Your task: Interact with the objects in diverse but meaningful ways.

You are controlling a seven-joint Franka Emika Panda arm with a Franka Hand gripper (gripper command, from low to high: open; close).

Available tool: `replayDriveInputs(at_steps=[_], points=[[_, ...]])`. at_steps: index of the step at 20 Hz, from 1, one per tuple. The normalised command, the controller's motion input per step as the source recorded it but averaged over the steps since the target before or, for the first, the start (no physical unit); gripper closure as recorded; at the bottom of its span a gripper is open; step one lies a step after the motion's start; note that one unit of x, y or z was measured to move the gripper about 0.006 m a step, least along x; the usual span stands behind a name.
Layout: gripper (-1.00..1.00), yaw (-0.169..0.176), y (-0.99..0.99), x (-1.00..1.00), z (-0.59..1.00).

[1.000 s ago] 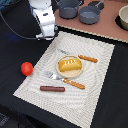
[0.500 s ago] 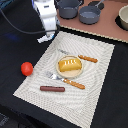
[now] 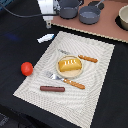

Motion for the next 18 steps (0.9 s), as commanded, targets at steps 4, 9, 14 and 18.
replayDriveInputs(at_steps=[4,9,14,18], points=[[-1.0,-0.012,-0.75,0.66,0.41],[-1.0,0.0,-0.85,0.53,0.27],[-1.0,0.0,-0.77,0.59,0.25],[-1.0,-0.006,-0.77,0.6,0.25]])
